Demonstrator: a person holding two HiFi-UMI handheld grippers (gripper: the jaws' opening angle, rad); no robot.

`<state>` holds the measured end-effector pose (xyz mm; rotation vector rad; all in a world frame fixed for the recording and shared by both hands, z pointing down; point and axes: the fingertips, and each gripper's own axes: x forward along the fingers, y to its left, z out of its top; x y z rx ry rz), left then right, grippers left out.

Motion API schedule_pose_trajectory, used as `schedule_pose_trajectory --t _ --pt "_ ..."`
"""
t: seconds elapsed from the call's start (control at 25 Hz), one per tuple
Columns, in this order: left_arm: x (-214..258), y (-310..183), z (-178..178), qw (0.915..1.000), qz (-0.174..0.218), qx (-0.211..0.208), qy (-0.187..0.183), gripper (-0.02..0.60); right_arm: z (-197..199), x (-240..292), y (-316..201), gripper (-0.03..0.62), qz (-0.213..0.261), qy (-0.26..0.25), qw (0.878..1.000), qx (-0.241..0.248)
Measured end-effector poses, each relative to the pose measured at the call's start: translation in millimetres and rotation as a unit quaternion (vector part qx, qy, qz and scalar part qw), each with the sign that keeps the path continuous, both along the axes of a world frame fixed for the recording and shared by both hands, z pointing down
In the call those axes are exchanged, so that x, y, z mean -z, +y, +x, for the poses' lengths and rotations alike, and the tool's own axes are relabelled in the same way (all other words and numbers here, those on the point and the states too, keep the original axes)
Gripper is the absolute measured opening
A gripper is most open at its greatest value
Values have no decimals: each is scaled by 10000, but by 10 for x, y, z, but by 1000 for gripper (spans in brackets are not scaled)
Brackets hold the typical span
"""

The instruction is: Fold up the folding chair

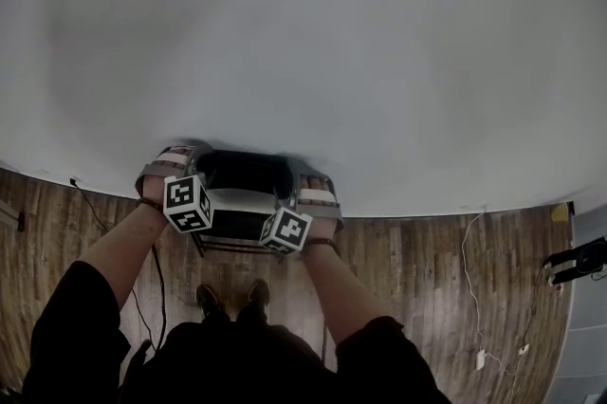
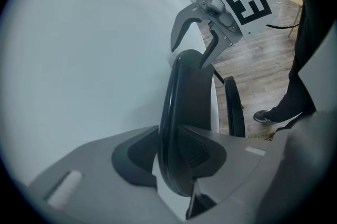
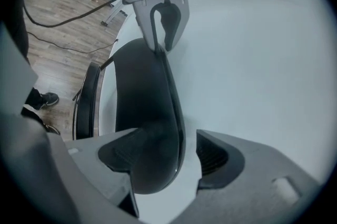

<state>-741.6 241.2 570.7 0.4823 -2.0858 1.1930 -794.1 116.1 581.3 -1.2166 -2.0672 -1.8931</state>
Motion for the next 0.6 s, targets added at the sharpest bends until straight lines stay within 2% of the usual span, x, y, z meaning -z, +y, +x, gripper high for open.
schedule_pose_trajectory --t 0.28,0.44,0.6 --pt "178 -11 251 9994 258 242 -44 117 260 -1 -353 311 -505 575 9967 -272" --pt "304 -112 532 9955 744 533 -232 103 406 -1 -522 263 -944 1008 9894 -441" --pt "409 -310 918 9859 1366 828 -505 53 669 -41 -682 205 -1437 1622 9745 -584"
